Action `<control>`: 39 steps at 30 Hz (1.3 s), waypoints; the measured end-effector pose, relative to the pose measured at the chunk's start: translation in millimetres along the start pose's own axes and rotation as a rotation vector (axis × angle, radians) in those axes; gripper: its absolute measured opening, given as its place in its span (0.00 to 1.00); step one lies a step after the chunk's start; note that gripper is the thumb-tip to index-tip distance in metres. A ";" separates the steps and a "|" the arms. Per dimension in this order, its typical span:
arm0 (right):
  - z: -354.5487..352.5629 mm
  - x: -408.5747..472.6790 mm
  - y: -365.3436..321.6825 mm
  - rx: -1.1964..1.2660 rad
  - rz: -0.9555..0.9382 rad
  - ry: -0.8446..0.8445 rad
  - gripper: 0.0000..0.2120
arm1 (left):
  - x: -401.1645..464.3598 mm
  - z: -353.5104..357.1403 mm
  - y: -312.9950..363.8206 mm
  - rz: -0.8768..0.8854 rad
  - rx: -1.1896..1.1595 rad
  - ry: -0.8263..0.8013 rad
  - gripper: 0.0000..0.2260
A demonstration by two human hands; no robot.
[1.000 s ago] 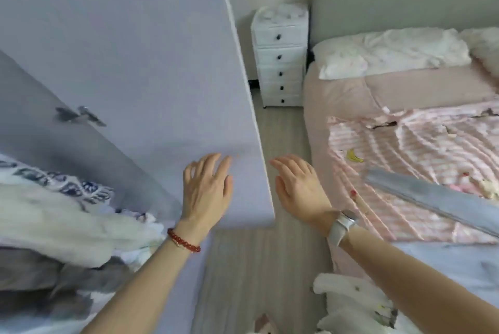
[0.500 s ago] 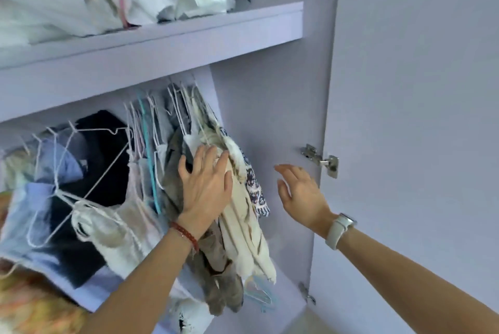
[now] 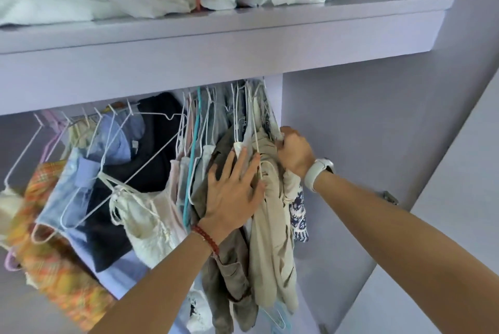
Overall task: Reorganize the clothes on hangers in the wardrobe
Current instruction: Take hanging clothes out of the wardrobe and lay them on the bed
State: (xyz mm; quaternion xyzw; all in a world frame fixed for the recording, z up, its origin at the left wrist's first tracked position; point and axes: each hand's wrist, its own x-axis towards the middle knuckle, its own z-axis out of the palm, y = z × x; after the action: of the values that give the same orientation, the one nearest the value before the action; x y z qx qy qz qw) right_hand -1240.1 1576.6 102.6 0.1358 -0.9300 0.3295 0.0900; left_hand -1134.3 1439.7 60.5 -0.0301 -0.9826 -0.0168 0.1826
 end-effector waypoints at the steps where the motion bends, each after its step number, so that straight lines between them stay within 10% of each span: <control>1: -0.4 4.3 1.8 -0.012 0.004 0.013 0.11 | 0.0 1.1 0.8 -0.004 -0.004 0.006 0.27; 14: -34.9 -6.1 25.5 0.200 -0.019 0.283 0.15 | 3.1 11.5 3.4 -0.033 -0.032 0.042 0.26; 26: -32.0 -206.6 105.6 0.059 0.093 0.487 0.16 | -5.2 -8.8 64.4 0.158 -0.210 0.248 0.27; 39: -41.8 -179.2 56.0 0.006 0.147 0.511 0.16 | 10.3 -1.0 17.8 0.031 0.237 -0.105 0.24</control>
State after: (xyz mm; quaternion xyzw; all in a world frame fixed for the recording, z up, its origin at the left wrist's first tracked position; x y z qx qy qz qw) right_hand -1084.7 1679.6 55.7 -0.0196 -0.8835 0.3614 0.2974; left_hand -1142.4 1457.9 65.4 -0.0244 -0.9853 0.1037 0.1333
